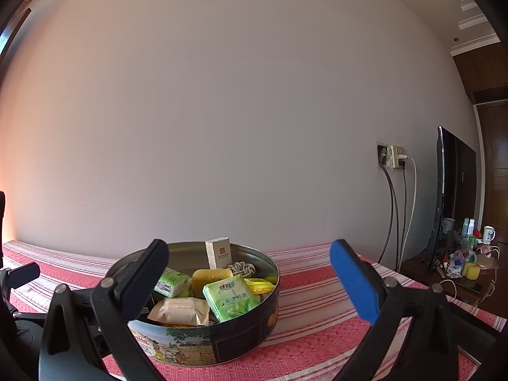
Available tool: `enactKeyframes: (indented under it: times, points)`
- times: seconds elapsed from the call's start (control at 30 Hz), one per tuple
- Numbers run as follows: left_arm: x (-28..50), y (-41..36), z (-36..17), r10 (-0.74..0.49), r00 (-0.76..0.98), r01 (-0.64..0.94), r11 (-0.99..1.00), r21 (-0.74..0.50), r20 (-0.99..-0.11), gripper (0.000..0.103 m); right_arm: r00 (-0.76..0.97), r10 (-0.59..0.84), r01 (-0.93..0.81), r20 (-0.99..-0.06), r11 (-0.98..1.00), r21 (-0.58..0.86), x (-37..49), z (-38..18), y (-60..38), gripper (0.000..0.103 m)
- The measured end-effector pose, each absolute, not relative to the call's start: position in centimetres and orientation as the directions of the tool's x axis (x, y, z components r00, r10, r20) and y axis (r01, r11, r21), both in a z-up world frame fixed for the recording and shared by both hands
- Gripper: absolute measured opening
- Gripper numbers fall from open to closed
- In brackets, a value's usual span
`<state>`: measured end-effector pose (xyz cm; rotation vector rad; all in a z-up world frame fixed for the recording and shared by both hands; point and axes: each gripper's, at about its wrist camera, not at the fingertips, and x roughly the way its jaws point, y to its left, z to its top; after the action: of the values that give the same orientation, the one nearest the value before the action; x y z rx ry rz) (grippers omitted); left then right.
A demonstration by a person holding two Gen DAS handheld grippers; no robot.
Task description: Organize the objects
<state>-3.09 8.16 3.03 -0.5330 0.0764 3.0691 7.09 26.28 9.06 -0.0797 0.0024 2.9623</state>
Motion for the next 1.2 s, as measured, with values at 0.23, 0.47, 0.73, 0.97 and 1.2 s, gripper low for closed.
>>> enactKeyframes:
  times: [0.23,0.47,0.73,0.97,1.2]
  points:
    - [-2.9,8.0,3.2,0.009,-0.942,-0.023,-0.999,0.039,-0.336,0.102,-0.984,0.172,-0.172,-0.054,-0.985,0.001,7.3,9.0,26.7,0.103]
    - [-2.9,8.0,3.2,0.004,-0.943,-0.017,-0.999,0.036,-0.333,0.102,-0.985,0.169,-0.169,-0.041,-0.986,-0.002,7.8,9.0,27.1,0.103]
    - [-2.9,7.6,3.2,-0.012,-0.941,0.006,-1.0,0.02,-0.337,0.102,-0.984,0.177,-0.177,-0.031,-0.984,0.002,8.1,9.0,27.4,0.103]
    - [-2.8,7.8,3.2,-0.002,-0.939,-0.008,-1.0,0.029,-0.344,0.102,-0.983,0.185,-0.185,-0.018,-0.983,0.005,8.4,9.1,27.5,0.103]
    - [-2.8,7.9,3.2,-0.01,-0.94,-0.004,-0.999,0.041,-0.34,0.102,-0.984,0.18,-0.18,-0.011,-0.984,0.002,8.7,9.1,27.5,0.103]
